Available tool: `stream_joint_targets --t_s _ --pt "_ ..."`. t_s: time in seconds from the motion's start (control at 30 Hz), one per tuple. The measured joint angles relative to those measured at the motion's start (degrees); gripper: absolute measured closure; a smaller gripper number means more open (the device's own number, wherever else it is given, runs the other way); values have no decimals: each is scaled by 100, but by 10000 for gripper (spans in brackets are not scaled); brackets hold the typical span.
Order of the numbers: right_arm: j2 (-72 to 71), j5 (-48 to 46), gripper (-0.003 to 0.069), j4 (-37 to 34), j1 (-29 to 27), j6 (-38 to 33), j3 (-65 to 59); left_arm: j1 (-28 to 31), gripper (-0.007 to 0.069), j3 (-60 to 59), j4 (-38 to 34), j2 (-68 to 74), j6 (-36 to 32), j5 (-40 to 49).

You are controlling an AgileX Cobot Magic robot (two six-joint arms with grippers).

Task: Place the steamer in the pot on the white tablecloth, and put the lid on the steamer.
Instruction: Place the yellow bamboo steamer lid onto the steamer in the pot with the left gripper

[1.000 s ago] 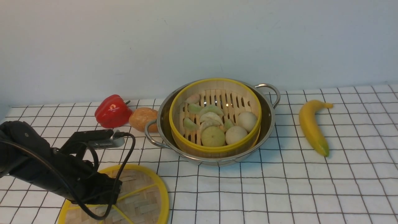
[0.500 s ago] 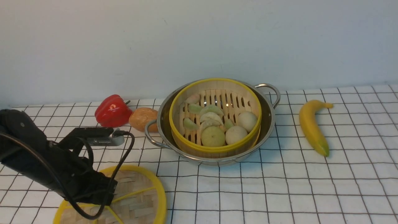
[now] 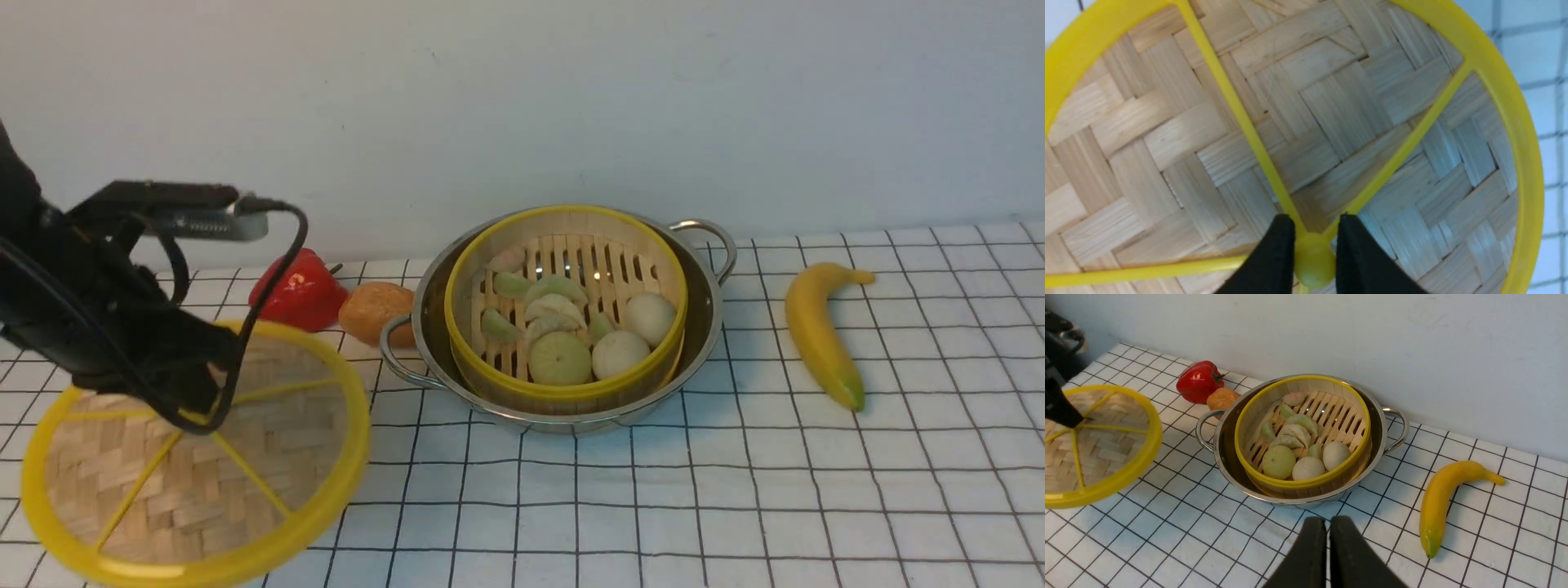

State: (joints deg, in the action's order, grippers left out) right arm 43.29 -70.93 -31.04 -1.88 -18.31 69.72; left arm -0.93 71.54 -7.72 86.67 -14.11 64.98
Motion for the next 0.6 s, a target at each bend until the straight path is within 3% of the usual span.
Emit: stream_joint_targets --t_s 0.3,0.6 --pt "0 0 615 -175 0 0 0 -1304 501 1717 -27 1003 79 -481" --pt "0 0 605 -175 0 0 0 -2174 501 3826 -39 2815 206 -460"
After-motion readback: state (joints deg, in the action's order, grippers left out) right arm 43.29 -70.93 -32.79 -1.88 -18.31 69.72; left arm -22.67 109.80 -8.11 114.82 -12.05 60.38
